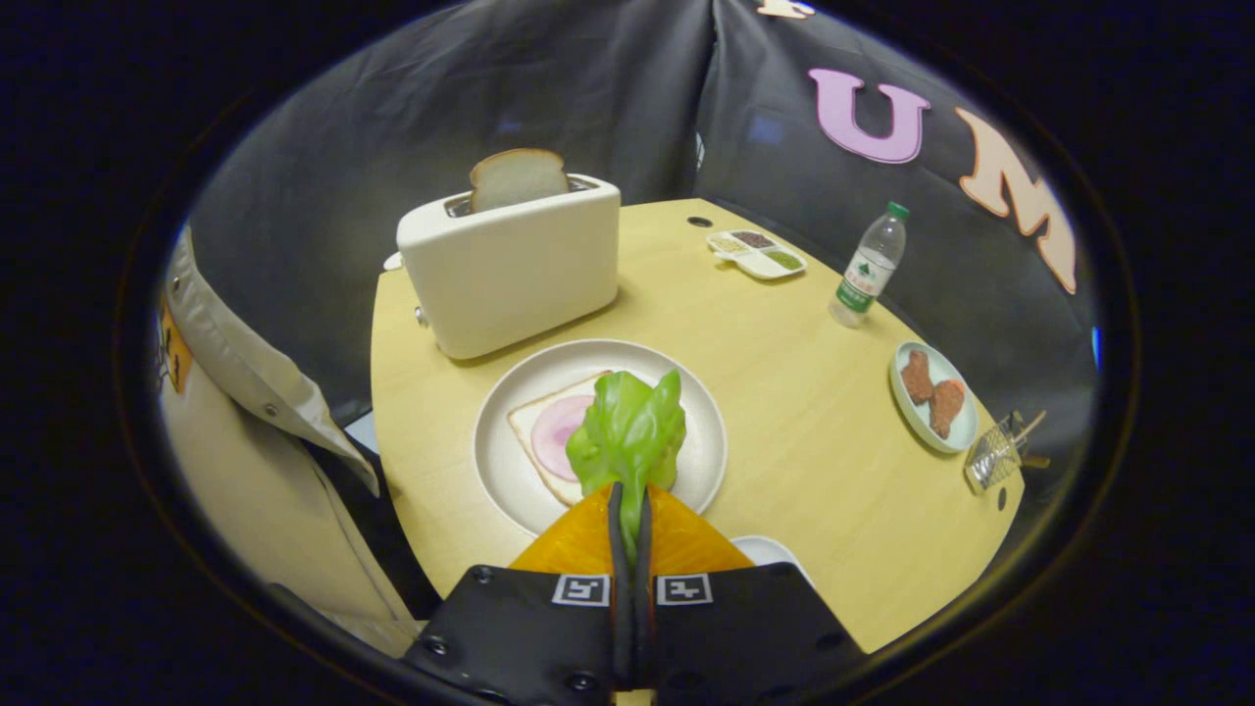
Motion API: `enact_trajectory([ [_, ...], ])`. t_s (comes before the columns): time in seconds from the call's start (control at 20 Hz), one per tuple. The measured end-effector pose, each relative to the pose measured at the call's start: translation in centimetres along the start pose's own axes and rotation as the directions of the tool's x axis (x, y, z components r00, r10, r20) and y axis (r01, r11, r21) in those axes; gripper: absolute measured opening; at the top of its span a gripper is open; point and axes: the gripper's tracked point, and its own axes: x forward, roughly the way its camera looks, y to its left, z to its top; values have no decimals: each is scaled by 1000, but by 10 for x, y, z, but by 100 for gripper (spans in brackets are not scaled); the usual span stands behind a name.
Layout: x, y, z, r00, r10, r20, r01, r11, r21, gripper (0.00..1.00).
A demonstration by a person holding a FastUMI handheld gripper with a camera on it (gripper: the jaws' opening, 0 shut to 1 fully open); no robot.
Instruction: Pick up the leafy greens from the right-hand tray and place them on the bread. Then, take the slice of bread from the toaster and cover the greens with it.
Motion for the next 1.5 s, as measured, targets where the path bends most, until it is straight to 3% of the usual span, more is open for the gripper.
enact_trajectory([
  [0.65,36,45,21,992,124,-30,-126,990,-57,4],
  [0.8,46,52,14,986,151,-69,-155,986,-64,7],
  [1.1,61,38,14,991,98,-92,-107,990,-96,16],
  [1.3,68,28,12,992,58,-116,-72,990,-125,17],
  [1.5,73,18,5,992,13,-128,-33,987,-158,42],
])
